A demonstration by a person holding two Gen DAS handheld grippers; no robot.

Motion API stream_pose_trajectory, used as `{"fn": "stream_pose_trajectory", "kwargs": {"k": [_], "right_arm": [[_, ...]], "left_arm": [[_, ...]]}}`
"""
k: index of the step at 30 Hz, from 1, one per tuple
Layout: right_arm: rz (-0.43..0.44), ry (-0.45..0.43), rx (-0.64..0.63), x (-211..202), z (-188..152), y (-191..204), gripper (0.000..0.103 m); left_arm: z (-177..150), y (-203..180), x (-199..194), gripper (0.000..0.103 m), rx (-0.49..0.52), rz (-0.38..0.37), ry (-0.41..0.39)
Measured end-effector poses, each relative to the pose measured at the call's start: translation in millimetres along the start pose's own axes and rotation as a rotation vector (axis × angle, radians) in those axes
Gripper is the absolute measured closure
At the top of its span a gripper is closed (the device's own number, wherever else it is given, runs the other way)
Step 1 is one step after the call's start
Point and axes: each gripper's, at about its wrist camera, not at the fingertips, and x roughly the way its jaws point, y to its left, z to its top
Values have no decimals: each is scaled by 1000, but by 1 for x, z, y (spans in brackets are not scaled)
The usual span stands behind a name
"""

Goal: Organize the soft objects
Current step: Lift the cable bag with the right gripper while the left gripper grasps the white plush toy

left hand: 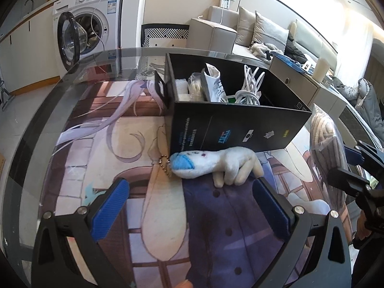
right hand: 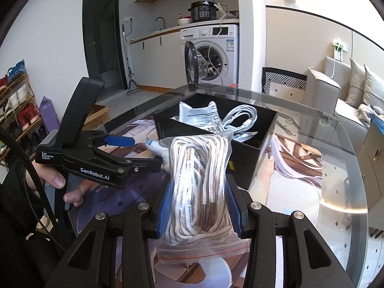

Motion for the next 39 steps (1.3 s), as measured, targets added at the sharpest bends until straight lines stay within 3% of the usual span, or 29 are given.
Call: {"fn": "stream_pose_trajectory", "kwargs": {"k": [13, 33, 39], "right_arm": [[-67, -60, 62, -14, 5, -14, 61], [-70, -56, 73, -15, 6, -17, 61], [-67, -56, 73, -15, 6, -18, 61]], "left_arm": [[9, -18, 14, 0, 22, 5, 49], [20, -31, 37, 0, 6, 69, 104], [19, -29, 32, 9, 13, 41, 96]]}}
